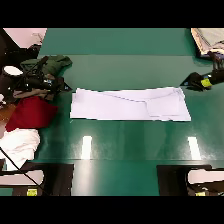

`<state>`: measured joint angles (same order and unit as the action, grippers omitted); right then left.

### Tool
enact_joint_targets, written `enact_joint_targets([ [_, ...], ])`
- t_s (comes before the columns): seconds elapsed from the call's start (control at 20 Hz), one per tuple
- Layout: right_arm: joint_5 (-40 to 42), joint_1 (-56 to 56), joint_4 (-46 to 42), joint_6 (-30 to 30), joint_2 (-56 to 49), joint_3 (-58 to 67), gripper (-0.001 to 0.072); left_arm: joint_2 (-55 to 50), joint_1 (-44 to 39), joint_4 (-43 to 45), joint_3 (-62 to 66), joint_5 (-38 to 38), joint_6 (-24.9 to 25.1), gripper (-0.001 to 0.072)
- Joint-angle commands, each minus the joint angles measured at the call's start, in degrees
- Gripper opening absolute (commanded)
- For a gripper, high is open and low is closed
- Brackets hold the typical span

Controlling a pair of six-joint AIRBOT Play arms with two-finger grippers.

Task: Fold the shirts.

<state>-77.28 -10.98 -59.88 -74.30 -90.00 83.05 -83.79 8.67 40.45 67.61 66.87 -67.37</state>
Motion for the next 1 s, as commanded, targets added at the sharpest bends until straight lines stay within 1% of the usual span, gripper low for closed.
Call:
enact_joint_targets([
  [0.0, -3.6, -6.3, 1.8, 4.8, 1.5, -5.0, 0.0599, -0.2, -2.4, 0.0, 1.3, 4.9, 1.4, 0.0024],
  [0.05, -3.2, -8.3, 1.9, 5.0, 1.4, -7.2, 0.0707, -0.2, -4.3, 0.0, 1.3, 4.4, 1.4, 0.0024],
  [0.1, -3.2, -10.0, 2.1, 5.6, 0.8, -8.9, 0.0708, -0.2, -6.7, 0.0, 1.3, 3.5, 1.4, 0.0025],
  [0.15, -3.7, -11.4, 3.5, 7.6, -0.5, -10.1, 0.0708, -0.2, -8.9, 0.0, 1.3, 2.6, 1.4, 0.0025],
  [0.25, -5.4, -13.3, 8.8, 11.8, -3.8, -10.9, 0.0705, -0.2, -13.3, 0.0, 1.3, 0.1, 1.2, 0.0025],
  [0.3, -6.1, -13.7, 10.9, 13.4, -5.6, -10.8, 0.069, -0.2, -15.2, 0.0, 1.3, -0.8, 0.7, 0.0025],
  [0.4, -6.1, -13.4, 13.8, 16.3, -8.2, -10.8, 0.0691, -0.2, -17.7, 0.0, 1.3, -2.0, -0.3, 0.0024],
  [0.5, -6.4, -11.8, 14.5, 18.4, -10.0, -10.8, 0.0691, -0.2, -18.8, 0.0, 1.3, -2.1, -0.4, 0.0025],
  [0.65, -6.4, -9.0, 15.4, 19.1, -11.7, -10.8, 0.0689, -0.2, -19.1, 0.0, 1.3, -2.1, -2.4, 0.0025],
  [0.7, -6.2, -7.8, 15.2, 19.2, -12.0, -10.8, 0.0646, -0.2, -19.1, 0.0, 1.3, -2.2, -2.9, 0.0025],
  [0.75, -5.8, -6.7, 15.2, 20.1, -12.0, -10.8, 0.0537, -0.2, -19.1, 0.0, 1.3, -2.1, -3.0, 0.0025],
  [0.9, -6.2, -4.5, 15.2, 20.4, -11.8, -8.5, 0.0105, -0.3, -19.2, 0.1, 1.3, -2.1, -4.9, 0.0024],
  [0.95, -7.1, -4.4, 15.2, 20.4, -11.7, -7.3, 0.002, -0.3, -19.5, 0.1, 1.3, -2.4, -4.9, 0.0024],
])
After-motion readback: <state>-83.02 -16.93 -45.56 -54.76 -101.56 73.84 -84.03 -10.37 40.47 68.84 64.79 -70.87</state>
